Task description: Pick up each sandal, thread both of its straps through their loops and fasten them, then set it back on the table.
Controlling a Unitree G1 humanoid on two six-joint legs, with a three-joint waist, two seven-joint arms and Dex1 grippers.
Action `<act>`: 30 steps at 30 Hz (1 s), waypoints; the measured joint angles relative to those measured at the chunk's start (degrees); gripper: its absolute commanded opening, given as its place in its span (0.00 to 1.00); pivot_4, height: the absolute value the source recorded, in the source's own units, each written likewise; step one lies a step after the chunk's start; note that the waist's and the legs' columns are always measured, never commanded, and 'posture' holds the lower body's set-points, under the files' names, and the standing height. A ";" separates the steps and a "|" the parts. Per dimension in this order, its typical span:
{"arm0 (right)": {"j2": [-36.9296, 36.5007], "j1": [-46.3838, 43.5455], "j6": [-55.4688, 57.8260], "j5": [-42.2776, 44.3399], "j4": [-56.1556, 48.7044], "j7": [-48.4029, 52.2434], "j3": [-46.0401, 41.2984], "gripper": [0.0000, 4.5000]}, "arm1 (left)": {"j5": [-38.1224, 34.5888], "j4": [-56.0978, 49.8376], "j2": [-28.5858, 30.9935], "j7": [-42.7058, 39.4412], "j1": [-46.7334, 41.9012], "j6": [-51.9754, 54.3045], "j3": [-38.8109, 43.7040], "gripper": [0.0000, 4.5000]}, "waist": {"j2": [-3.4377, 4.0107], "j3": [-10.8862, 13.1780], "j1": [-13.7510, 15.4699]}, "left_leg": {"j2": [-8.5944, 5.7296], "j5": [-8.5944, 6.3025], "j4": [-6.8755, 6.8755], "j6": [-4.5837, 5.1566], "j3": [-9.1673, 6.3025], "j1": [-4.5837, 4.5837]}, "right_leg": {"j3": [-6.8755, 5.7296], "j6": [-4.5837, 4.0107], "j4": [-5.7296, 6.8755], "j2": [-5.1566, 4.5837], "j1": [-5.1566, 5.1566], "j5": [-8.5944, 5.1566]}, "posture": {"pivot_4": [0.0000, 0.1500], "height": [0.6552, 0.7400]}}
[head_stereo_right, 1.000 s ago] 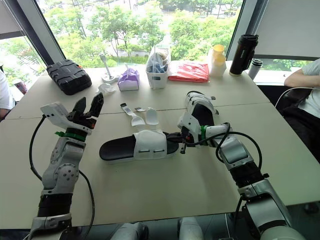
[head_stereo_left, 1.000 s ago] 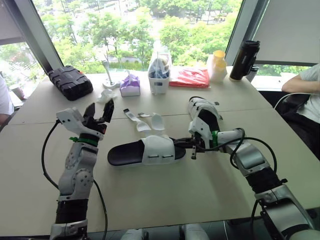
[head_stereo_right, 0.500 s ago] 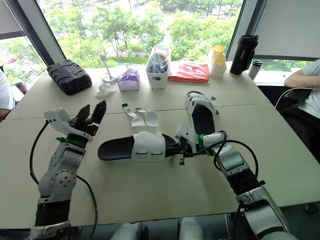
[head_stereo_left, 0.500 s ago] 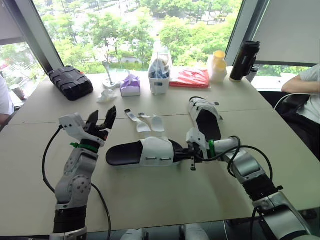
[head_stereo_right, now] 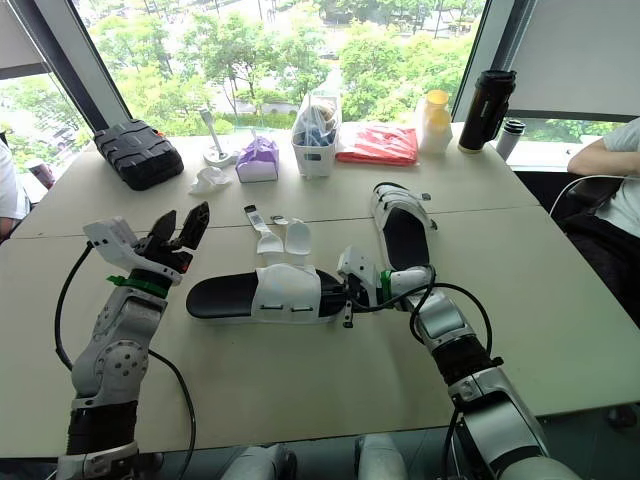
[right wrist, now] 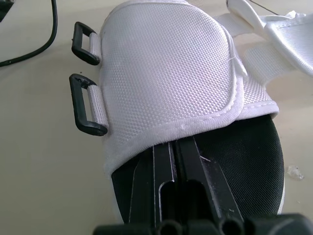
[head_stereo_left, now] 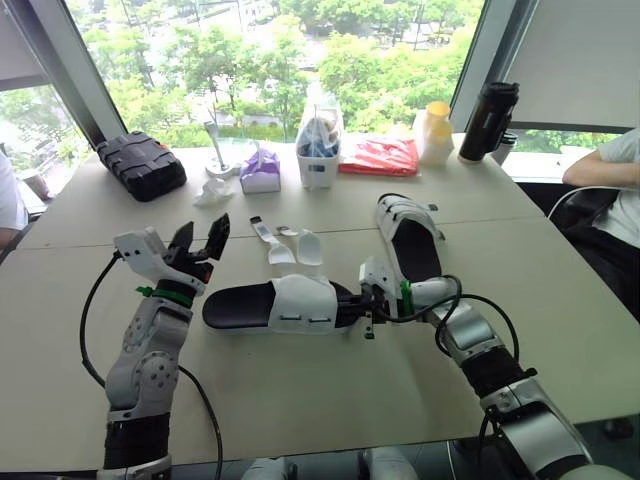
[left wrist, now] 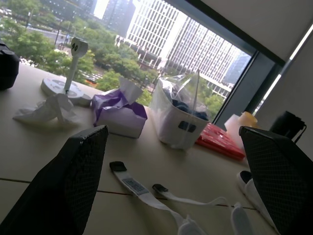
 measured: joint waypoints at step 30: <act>0.02 -2.11 -1.57 -3.24 1.03 1.92 2.22 0.01 | -15.11 48.46 7.52 -2.18 -30.62 39.58 8.89 1.00 | -0.03 -0.01 -0.26 | 0.10 0.34 -0.97 -0.65 -0.15 0.86 | -0.06 -0.12 -0.73 0.28 0.66 0.08 | 1.00 1.00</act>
